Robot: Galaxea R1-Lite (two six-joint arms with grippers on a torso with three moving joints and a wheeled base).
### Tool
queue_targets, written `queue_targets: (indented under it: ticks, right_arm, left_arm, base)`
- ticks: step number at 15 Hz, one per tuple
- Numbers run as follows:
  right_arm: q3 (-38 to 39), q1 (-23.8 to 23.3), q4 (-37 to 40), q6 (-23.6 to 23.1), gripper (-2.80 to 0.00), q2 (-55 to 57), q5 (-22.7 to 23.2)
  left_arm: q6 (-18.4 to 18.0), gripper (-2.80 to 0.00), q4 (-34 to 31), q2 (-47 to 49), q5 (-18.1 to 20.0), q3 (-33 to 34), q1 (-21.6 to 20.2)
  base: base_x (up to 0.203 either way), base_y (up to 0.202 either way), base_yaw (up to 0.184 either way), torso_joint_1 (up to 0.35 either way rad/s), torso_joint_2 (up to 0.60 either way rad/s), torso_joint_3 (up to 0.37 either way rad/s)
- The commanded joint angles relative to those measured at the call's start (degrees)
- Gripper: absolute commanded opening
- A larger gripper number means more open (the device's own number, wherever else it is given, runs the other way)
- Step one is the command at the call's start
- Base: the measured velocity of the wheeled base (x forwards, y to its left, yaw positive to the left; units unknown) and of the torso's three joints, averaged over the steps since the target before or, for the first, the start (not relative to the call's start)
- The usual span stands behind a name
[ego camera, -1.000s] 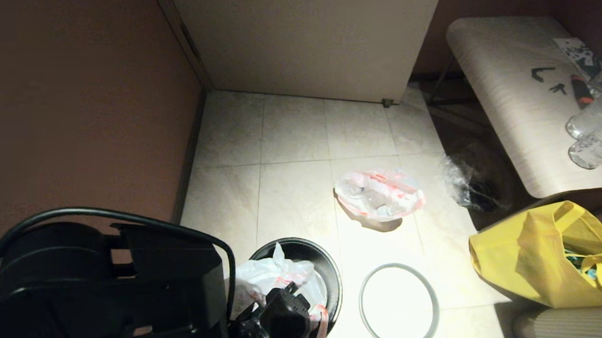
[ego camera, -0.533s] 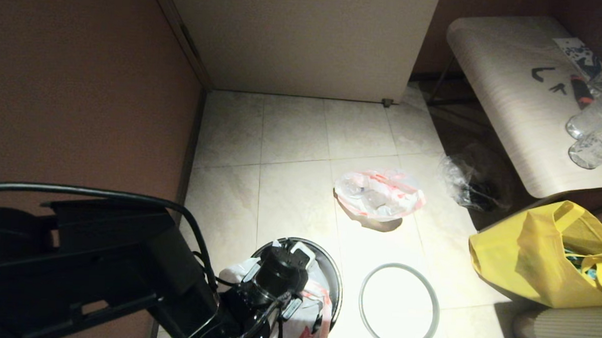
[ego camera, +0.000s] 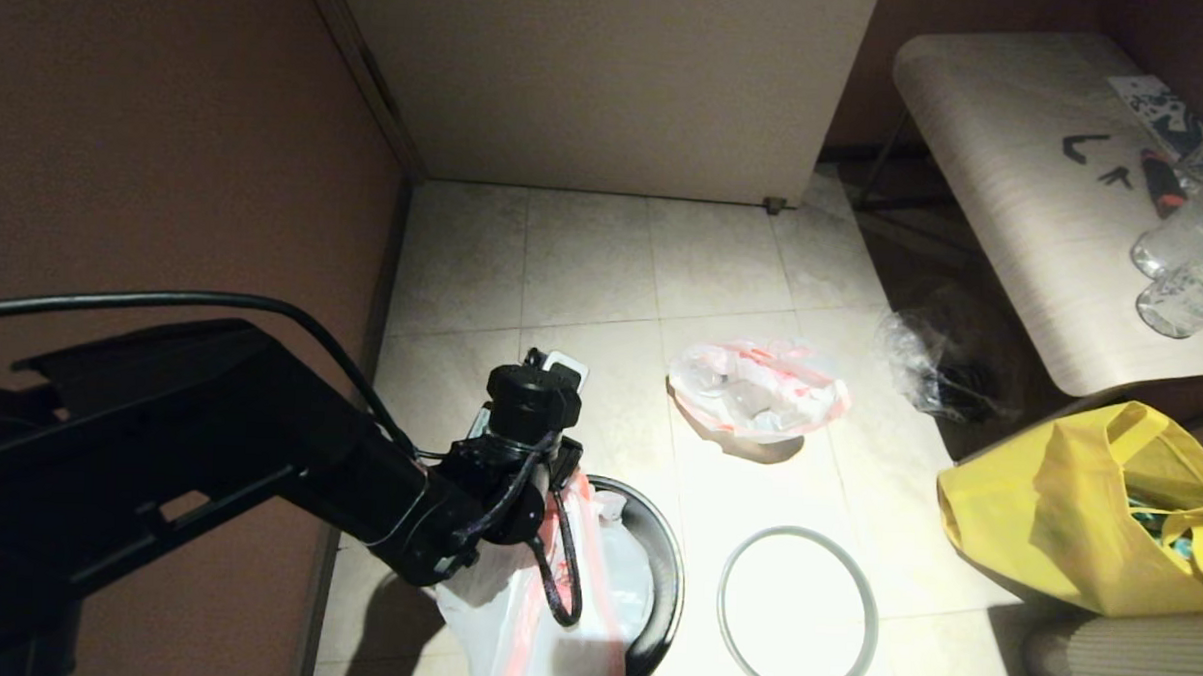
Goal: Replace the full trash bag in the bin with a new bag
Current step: Put the new garbage bag on the trash can
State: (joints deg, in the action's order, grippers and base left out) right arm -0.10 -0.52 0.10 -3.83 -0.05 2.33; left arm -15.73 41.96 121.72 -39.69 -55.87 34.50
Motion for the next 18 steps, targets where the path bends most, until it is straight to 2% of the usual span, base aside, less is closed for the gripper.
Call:
queue_targets:
  ticks: [1,5,7,11,13,16,18]
  right_arm:
    - [0.0,0.0,0.0,0.0,-2.8,0.0,0.0]
    - [0.0,0.0,0.0,0.0,-2.8,0.0,0.0]
    - [0.0,0.0,0.0,0.0,-2.8,0.0,0.0]
    - [0.0,0.0,0.0,0.0,-2.8,0.0,0.0]
    - [0.0,0.0,0.0,0.0,-2.8,0.0,0.0]
    - [0.0,0.0,0.0,0.0,-2.8,0.0,0.0]
    - [0.0,0.0,0.0,0.0,-2.8,0.0,0.0]
  left_arm:
    - [0.0,-2.8,0.3,0.7,-1.1,-3.5,-0.5]
    - [-0.1,-2.8,-0.9,0.1,-1.5,-11.5,-0.9]
    - [0.3,-2.8,-3.7,-1.4,-1.5,-13.2,-0.8]
    - [1.6,-2.8,-3.7,-0.9,-1.7,-15.5,-1.5]
    - [5.5,-2.8,-7.5,-0.9,-1.9,-21.1,-1.1]
    - [16.4,-2.8,-22.7,-0.2,-1.4,-27.9,1.4]
    - [23.3,-2.8,-30.6,0.9,1.1,-29.9,2.2]
  base:
    - [0.0,0.0,0.0,0.0,0.0,0.0]
    - [0.0,0.0,0.0,0.0,0.0,0.0]
    - [0.0,0.0,0.0,0.0,0.0,0.0]
    - [0.0,0.0,0.0,0.0,0.0,0.0]
    - [0.0,0.0,0.0,0.0,0.0,0.0]
    - [0.0,0.0,0.0,0.0,0.0,0.0]
    - [0.0,0.0,0.0,0.0,0.0,0.0]
